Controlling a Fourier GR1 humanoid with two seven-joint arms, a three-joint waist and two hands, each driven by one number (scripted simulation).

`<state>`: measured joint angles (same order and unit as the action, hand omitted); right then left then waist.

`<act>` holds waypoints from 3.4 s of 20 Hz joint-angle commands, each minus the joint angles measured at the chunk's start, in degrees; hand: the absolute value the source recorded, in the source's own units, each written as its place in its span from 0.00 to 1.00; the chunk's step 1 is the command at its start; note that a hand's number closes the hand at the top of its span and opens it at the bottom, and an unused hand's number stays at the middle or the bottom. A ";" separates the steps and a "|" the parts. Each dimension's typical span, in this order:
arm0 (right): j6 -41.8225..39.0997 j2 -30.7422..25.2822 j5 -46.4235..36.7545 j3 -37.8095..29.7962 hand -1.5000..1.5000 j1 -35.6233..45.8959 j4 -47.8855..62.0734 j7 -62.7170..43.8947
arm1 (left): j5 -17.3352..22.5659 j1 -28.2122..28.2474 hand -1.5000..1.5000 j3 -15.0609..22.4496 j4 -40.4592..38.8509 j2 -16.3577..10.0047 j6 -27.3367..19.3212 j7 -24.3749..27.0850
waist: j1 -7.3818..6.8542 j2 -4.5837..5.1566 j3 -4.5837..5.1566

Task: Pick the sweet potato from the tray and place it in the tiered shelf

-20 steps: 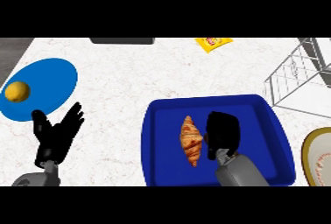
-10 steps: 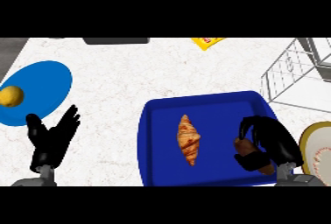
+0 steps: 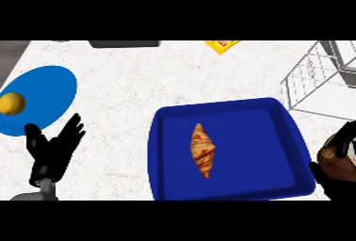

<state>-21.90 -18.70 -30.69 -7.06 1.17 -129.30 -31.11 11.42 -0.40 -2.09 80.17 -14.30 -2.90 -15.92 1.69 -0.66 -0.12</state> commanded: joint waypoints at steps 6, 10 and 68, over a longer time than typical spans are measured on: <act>-9.55 -12.36 20.11 -22.95 1.00 14.97 -4.18 -16.15 | -1.25 0.01 0.50 1.78 0.51 1.95 -0.57 -2.15 | -1.20 0.36 0.16; -10.45 -18.33 26.96 -26.44 1.00 23.26 0.71 -25.29 | -1.25 -3.40 0.50 0.07 -4.32 1.57 0.02 -0.81 | -1.17 0.46 0.21; 10.81 -36.43 7.33 -17.72 0.00 62.32 96.88 27.17 | -4.52 -0.72 0.50 -1.44 -4.17 4.36 3.31 1.78 | -2.51 0.85 0.14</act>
<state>-12.60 -55.41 -26.20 -21.18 61.57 -34.03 -1.24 8.03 -3.44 -4.43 78.22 -11.35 0.76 -15.61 -0.95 0.06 -0.19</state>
